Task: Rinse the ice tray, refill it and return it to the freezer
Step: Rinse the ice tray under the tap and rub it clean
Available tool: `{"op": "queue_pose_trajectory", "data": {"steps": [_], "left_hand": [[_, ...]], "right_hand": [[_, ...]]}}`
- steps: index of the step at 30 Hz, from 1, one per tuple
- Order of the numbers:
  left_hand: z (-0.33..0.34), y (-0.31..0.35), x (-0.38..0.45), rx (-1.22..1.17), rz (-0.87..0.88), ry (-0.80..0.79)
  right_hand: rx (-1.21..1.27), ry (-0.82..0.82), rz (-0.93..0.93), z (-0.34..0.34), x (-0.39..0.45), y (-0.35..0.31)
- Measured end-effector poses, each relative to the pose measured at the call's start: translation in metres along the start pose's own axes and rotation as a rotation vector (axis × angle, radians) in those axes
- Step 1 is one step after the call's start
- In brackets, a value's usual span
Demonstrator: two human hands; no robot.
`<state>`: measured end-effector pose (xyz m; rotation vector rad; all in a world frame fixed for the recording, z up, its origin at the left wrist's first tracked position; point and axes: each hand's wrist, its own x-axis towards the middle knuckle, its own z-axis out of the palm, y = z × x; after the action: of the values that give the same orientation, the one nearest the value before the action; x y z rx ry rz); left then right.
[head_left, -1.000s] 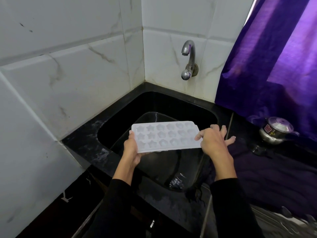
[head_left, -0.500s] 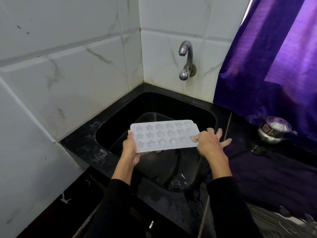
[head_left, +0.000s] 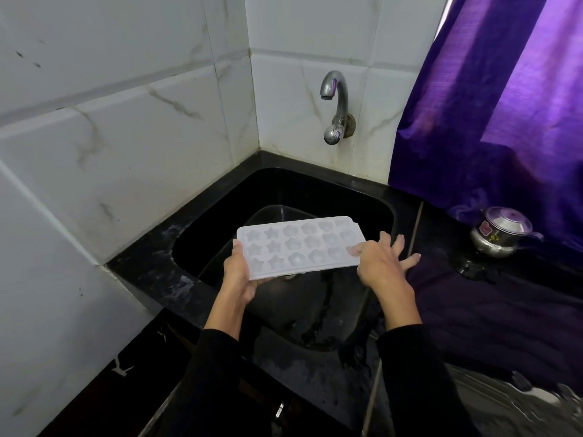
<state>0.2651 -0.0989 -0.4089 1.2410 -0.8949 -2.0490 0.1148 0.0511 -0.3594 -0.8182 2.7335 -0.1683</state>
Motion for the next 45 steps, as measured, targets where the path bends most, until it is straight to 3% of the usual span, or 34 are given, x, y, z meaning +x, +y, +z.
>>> {"op": "queue_pose_trajectory", "data": {"steps": [34,39,45], "left_hand": [[0.013,0.001,0.017,0.032,-0.023,-0.042],[0.017,0.002,0.020,0.051,-0.013,-0.044],[0.019,0.000,0.023,0.046,-0.029,-0.045]], "right_hand": [[0.075,0.077,0.044,0.005,0.009,0.001],[0.115,0.181,-0.042,0.006,0.008,-0.002],[0.102,0.105,-0.091,0.014,0.010,-0.008]]}}
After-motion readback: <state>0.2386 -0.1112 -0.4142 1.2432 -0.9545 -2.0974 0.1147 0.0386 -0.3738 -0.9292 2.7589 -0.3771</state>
